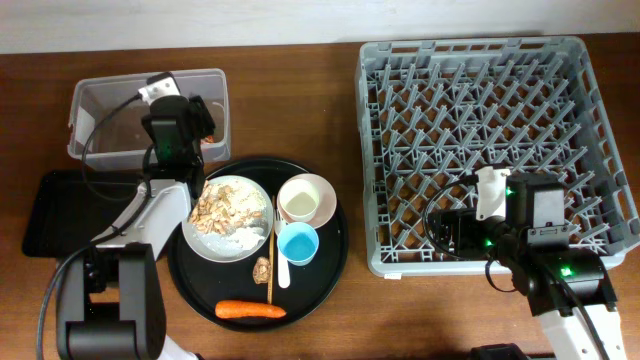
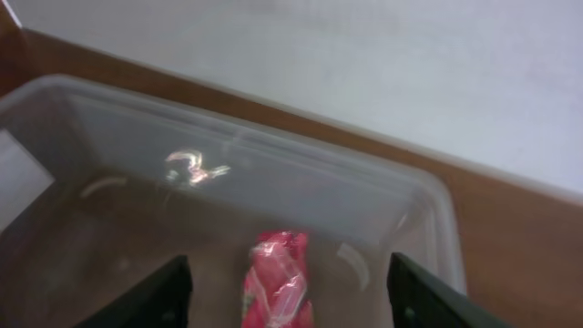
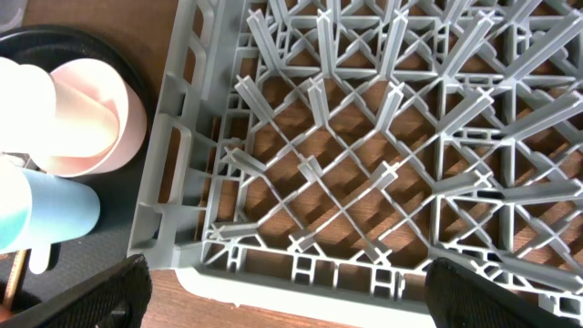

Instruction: Sort waste into correct bins and load items into the dishwasher rack

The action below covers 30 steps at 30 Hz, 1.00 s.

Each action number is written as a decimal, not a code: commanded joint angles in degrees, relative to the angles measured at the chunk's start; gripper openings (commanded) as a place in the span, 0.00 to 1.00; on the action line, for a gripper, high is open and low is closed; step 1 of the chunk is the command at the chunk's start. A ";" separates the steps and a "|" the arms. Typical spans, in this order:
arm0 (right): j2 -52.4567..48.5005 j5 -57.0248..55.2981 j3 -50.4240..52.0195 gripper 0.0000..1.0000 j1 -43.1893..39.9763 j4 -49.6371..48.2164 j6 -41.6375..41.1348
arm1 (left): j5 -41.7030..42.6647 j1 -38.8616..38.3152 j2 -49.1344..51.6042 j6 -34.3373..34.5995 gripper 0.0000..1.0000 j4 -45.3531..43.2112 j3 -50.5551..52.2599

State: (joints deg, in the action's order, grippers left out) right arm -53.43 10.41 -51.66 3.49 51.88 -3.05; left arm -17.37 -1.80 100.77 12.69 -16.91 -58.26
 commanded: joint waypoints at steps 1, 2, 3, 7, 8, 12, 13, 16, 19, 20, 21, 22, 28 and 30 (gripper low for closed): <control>0.17 -0.57 -0.90 0.99 0.20 -0.20 -0.44 | 0.17 -0.07 -5.53 -6.58 0.76 10.14 -2.43; 0.11 -0.59 -0.90 0.99 0.20 -0.20 -0.44 | 1.40 -0.24 -7.30 -6.58 0.82 15.08 -3.45; 0.00 -0.59 -0.90 0.99 0.20 -0.20 -0.44 | 3.30 -0.46 -8.94 -6.56 0.95 19.76 -4.39; -1.79 -0.55 -0.90 0.99 0.20 -0.02 -0.44 | 15.78 -3.21 -17.86 -5.66 0.99 44.52 -6.14; -2.19 -0.57 -0.90 0.99 0.20 0.17 -0.44 | 18.23 -3.72 -18.53 -4.66 0.99 48.22 -6.12; -3.45 -0.55 -0.90 0.99 0.20 1.07 -0.44 | 24.09 -6.12 -18.45 -2.25 0.99 61.57 -4.81; -3.48 -0.55 -0.90 0.99 0.20 1.09 -0.44 | 24.17 -6.69 -18.25 -1.29 0.99 64.04 -4.02; -3.48 -0.55 -0.90 0.99 0.20 1.14 -0.44 | 24.24 -7.76 -17.86 -0.39 0.99 68.32 -1.31; -3.48 -0.55 -0.90 0.99 0.20 1.29 -0.44 | 24.26 -7.80 -17.86 2.36 0.99 68.41 2.19; -3.48 -0.55 -0.90 0.99 0.20 1.36 -0.44 | 24.24 -7.80 -17.86 3.19 0.99 67.76 3.56; -3.48 -0.55 -0.90 0.99 0.20 1.42 -0.44 | 24.24 -7.80 -17.86 3.67 0.98 66.84 4.55; -3.48 -0.55 -0.90 0.99 0.20 1.49 -0.44 | 24.24 -7.80 -17.84 3.87 0.95 65.07 5.92; -3.48 -0.55 -0.90 0.99 0.20 1.51 -0.44 | 24.04 -7.80 -17.84 4.90 0.71 56.72 11.19; -3.48 -0.55 -0.90 0.99 0.20 1.51 -0.44 | 24.02 -7.80 -17.84 5.97 0.68 55.65 12.24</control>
State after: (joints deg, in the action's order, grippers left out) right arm -56.90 10.41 -51.66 3.49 53.39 -3.03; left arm 6.07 -9.47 82.63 16.60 40.12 -47.97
